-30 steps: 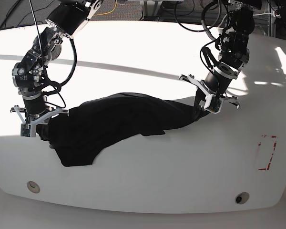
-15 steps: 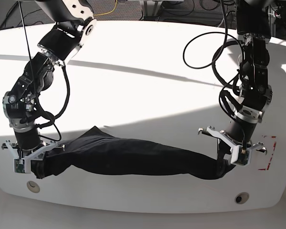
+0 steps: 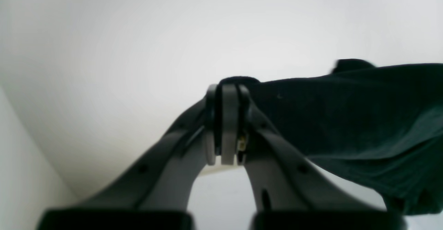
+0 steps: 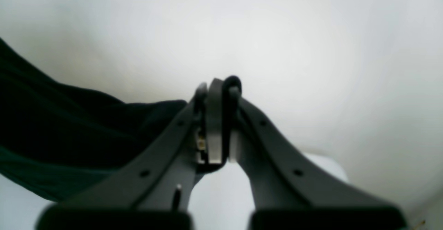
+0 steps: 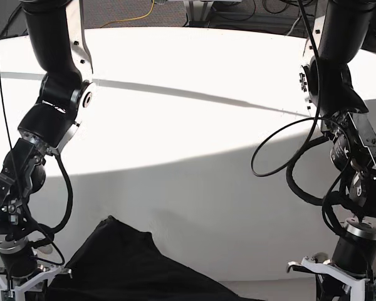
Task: Layout the t-shirt on the table in an organized manner, then fold the t-shirt properly
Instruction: 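Lift the t-shirt and pull the grippers apart to stretch it, then drag the stretched t-shirt across the table and lay it flat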
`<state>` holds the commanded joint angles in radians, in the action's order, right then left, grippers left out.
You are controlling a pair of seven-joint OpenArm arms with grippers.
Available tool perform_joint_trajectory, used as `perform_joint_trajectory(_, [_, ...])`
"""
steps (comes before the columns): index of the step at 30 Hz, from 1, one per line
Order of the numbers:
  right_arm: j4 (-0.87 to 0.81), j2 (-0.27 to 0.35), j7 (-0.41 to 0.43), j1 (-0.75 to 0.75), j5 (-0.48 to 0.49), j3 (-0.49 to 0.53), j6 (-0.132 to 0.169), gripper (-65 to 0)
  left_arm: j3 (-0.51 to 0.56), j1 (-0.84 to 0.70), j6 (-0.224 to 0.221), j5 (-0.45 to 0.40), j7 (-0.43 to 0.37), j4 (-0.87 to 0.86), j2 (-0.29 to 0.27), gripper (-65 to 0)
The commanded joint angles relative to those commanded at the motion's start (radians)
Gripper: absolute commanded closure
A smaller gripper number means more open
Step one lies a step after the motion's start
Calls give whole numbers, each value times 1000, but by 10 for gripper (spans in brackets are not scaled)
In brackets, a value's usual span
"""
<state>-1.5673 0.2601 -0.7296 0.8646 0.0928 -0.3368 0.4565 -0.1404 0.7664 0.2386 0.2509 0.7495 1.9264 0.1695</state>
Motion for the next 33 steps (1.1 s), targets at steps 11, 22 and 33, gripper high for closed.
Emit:
perform_joint_trajectory(11, [-15, 32, -123, -94, 8, -6, 8, 0, -72, -55, 14, 8, 21, -91, 2, 0])
perform_joint_trajectory(22, [-311, -44, -164, -520, 9, -35, 6, 0, -130, -358, 98, 9, 21, -43, 0, 0])
perform_joint_trajectory(33, [-445, -150, -212, -855, 8, -58, 6, 0, -307, -694, 255, 9, 141, 26, -3, 0])
